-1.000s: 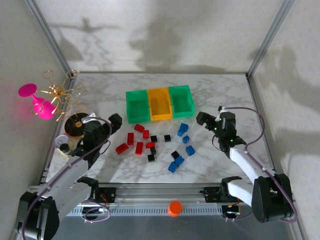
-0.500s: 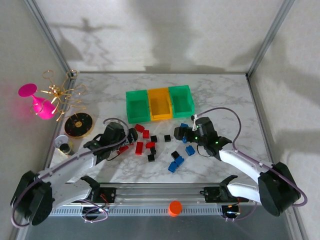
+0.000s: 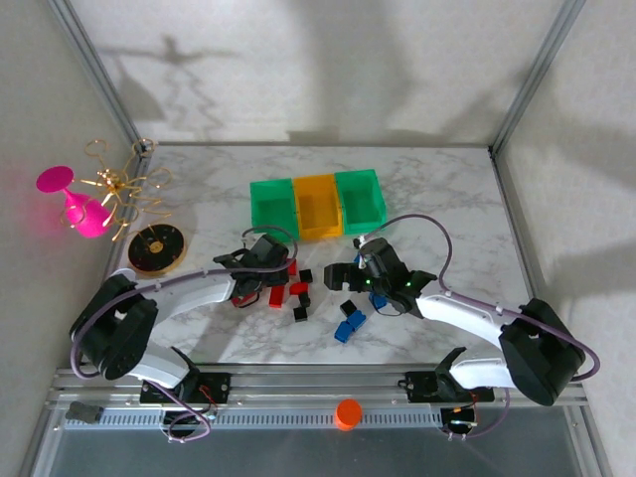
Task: Sort the legos into containers by color
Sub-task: Pick up the lego from the center of the table.
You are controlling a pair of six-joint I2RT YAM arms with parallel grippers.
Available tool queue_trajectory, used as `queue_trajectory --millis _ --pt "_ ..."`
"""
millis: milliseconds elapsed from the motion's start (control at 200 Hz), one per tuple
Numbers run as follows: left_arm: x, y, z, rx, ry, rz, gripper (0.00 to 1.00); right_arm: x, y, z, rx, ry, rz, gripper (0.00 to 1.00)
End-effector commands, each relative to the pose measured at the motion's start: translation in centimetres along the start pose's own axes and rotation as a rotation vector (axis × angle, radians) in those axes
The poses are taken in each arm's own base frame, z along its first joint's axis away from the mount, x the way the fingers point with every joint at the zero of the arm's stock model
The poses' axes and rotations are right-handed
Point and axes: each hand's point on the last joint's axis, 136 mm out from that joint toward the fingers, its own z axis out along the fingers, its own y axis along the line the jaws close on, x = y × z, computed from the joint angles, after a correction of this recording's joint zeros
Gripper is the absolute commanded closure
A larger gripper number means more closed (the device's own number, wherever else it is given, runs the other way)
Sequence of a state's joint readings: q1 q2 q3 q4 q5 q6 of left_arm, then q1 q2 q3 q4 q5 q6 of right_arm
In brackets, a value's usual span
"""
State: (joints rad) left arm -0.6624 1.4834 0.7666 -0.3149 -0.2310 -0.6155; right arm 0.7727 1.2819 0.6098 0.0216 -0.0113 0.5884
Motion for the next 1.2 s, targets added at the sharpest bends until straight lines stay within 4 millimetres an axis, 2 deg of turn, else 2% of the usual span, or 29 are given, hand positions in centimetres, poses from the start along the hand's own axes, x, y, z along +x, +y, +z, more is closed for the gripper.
queue_trajectory --millis 0,190,721,986,1197 --pt "-0.8 0.8 0.0 -0.08 -0.018 0.059 0.22 -1.6 0.9 -0.2 -0.001 -0.049 0.002 0.01" --pt "-1.4 1.6 0.4 -0.152 -0.038 0.082 0.31 -1.9 1.0 -0.2 0.003 -0.054 0.001 0.01" --pt "-0.6 0.7 2.8 -0.116 0.035 0.087 0.54 -1.8 0.6 -0.3 0.027 -0.058 -0.004 0.01" --pt "-0.6 0.7 2.5 -0.112 0.039 0.088 0.68 -2.1 0.7 -0.3 0.026 -0.065 -0.004 0.01" --pt "-1.4 1.1 0.6 -0.095 0.004 0.059 0.72 -2.9 1.4 -0.9 0.006 -0.087 0.002 0.01"
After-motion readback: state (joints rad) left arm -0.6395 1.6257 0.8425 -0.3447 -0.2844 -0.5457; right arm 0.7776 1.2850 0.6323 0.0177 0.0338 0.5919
